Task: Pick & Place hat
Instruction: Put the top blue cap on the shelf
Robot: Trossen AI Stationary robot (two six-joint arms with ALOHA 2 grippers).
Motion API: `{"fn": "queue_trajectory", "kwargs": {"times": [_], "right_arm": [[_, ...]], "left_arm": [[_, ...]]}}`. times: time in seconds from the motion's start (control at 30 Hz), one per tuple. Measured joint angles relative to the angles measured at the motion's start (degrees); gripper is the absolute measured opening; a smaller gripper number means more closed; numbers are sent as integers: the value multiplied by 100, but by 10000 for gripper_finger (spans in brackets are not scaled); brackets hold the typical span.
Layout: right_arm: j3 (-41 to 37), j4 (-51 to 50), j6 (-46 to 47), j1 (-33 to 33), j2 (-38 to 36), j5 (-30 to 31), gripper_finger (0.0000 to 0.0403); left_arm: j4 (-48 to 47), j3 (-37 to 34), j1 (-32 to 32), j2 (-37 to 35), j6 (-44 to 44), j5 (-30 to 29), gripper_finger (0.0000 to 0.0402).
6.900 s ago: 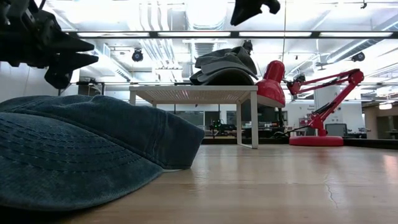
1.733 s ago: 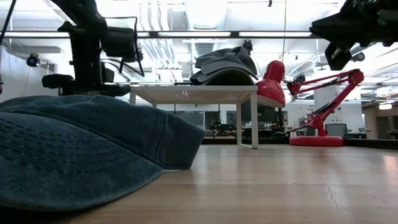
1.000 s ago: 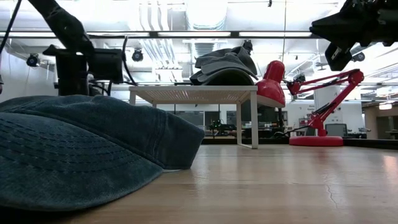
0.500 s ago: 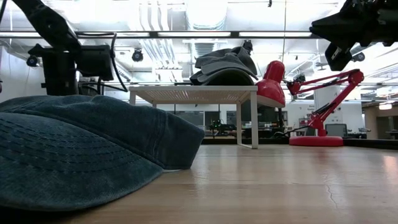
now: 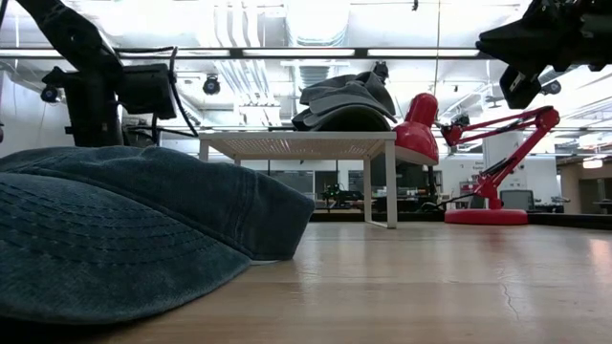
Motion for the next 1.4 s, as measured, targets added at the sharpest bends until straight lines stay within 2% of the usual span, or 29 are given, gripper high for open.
{"fn": "queue_trajectory", "kwargs": {"times": [0.23,0.63,0.83,0.97,1.4], "right_arm": [[0,0,-2,0,0,0,38],[0,-2,-31,-2,0,17,38],[0,-2,-48,-2,0,15,38],[0,-2,-55,-2,0,15,38],[1,-2,-96,-2,0,17,38]], "left_arm": [[-369,222,-3,-598,15,71,2],[-2984,1636,-42,-1548,117,-180,1],[-4260,2636,-39,-1662,144,-840,0],[-4781,3295,-37,-1663,148,-1338,0],[-5037,4936,-37,-1656,575,-2744,0]]}}
